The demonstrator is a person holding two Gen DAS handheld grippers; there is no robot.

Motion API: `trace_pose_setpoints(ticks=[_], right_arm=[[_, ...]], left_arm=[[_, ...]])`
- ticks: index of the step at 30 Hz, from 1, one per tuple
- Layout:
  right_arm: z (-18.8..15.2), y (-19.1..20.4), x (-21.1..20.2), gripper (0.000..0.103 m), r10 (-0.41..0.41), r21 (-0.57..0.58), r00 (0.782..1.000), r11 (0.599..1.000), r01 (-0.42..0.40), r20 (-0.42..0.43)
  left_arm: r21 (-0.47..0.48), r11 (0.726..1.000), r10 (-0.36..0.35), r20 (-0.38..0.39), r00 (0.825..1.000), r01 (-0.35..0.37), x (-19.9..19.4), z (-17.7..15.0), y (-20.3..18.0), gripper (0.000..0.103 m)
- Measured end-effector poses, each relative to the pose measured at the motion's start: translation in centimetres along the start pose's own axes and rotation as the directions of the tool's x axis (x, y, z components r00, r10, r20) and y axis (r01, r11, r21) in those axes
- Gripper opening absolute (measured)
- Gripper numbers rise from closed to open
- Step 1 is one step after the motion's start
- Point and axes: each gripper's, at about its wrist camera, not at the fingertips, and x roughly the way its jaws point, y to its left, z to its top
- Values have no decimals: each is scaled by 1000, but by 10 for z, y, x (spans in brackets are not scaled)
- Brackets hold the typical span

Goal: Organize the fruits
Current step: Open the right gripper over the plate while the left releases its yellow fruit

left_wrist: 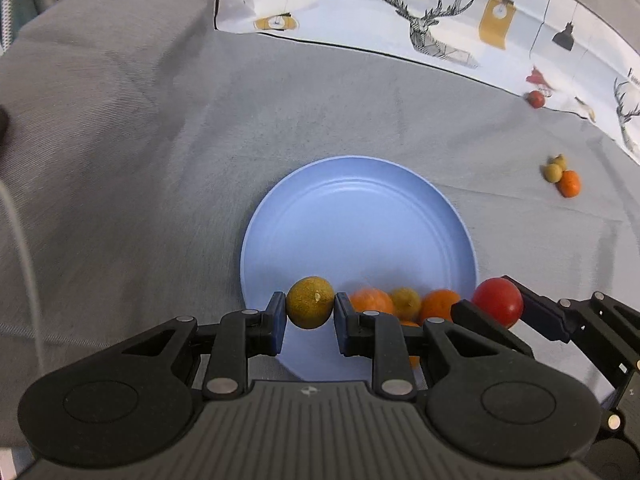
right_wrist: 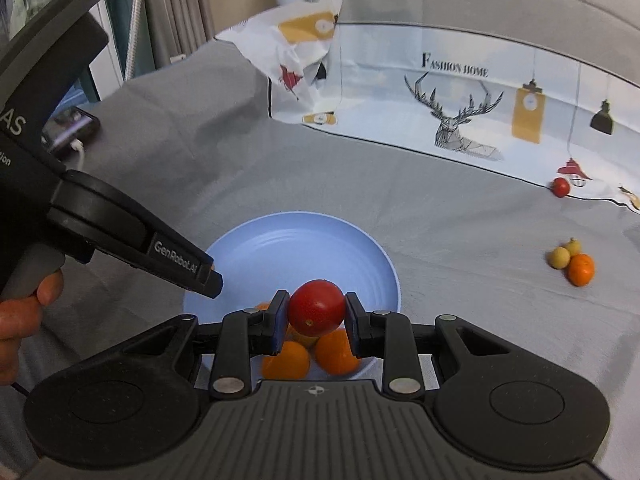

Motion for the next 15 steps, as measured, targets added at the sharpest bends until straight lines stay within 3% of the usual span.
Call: trace_pose_setpoints(ticks=[5, 7, 8, 9, 10, 12, 13, 15], right_arm=[[2, 2, 27, 31, 6, -35, 1000, 999, -7, -29], [4, 4, 35, 32, 17, -52, 999, 998, -19, -43], [4, 5, 37, 33, 22, -59, 999, 998, -24, -49], [5, 5, 38, 42, 26, -62, 998, 998, -29, -50], [7, 6, 39, 58, 29, -64, 998, 997, -33, -51], [8, 7, 34, 78, 30, -71, 998, 997, -33, -56], [7, 7, 30, 86, 20, -72, 998, 997, -24, -51], [4, 5, 16, 89, 3, -71, 999, 997, -7, -49]], left_arm=[[6, 1000, 19, -11, 1000, -19, 17, 10, 3, 28], [9, 1000, 22, -6, 1000, -22, 19, 14, 4, 44], [7, 1000, 23, -1, 1000, -23, 18, 15, 4, 75], [-2, 1000, 26, 13, 1000, -26, 15, 15, 6, 101], [-11, 999, 31, 34, 999, -31, 10, 14, 7, 102], [-5, 1000, 24, 60, 998, -24, -2, 9, 8, 103], [1, 1000, 17, 47, 999, -17, -7, 8, 7, 103], [-3, 1000, 7, 36, 999, -7, -18, -2, 8, 103]])
